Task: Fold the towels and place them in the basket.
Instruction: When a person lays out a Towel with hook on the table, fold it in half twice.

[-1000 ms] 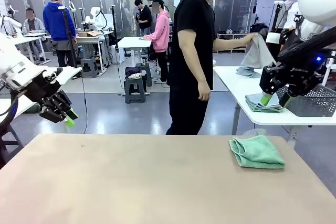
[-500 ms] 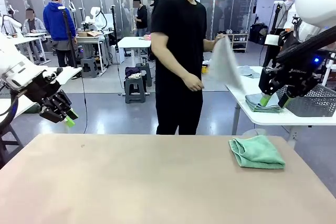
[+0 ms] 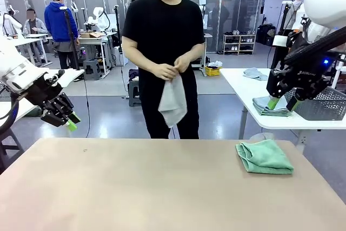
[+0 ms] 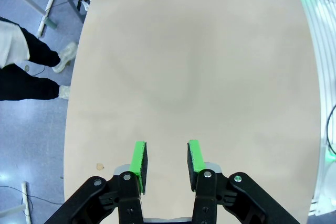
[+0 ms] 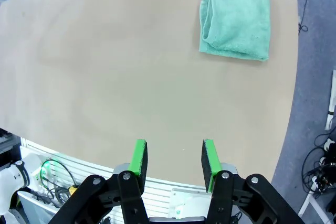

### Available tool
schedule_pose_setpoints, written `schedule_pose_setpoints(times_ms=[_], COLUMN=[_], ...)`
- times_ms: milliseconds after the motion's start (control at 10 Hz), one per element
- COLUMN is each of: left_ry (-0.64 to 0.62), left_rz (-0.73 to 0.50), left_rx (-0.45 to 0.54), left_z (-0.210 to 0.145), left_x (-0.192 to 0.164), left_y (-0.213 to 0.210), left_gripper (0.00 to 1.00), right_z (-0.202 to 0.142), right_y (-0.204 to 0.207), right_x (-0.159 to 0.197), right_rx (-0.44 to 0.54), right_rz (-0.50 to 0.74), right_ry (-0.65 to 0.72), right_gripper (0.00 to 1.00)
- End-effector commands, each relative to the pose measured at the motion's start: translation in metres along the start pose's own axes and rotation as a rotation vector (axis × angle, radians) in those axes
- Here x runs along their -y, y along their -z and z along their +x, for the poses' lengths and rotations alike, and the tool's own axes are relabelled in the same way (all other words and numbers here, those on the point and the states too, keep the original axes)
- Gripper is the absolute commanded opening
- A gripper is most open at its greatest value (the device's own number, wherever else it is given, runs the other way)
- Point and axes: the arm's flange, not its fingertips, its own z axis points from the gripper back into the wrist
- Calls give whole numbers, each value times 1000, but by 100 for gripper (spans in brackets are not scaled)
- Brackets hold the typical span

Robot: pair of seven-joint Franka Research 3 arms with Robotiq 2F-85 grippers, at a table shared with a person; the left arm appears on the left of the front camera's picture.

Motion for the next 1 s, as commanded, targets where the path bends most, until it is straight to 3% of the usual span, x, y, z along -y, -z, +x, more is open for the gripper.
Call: schedule_pose_setpoints(times_ms=[0, 900], left_ry=[1, 1], left_rz=[3, 3], left_rx=[1, 1], left_z=[0, 0], left_x=[0, 0], left_y=[-1, -1], left_gripper=[42, 42], right_z=[3, 3], right_y=[-2, -2], right_x=[0, 0], right_rx=[8, 8], right_rz=[-2, -2], right_ry=[2, 2], right_gripper=[53, 53])
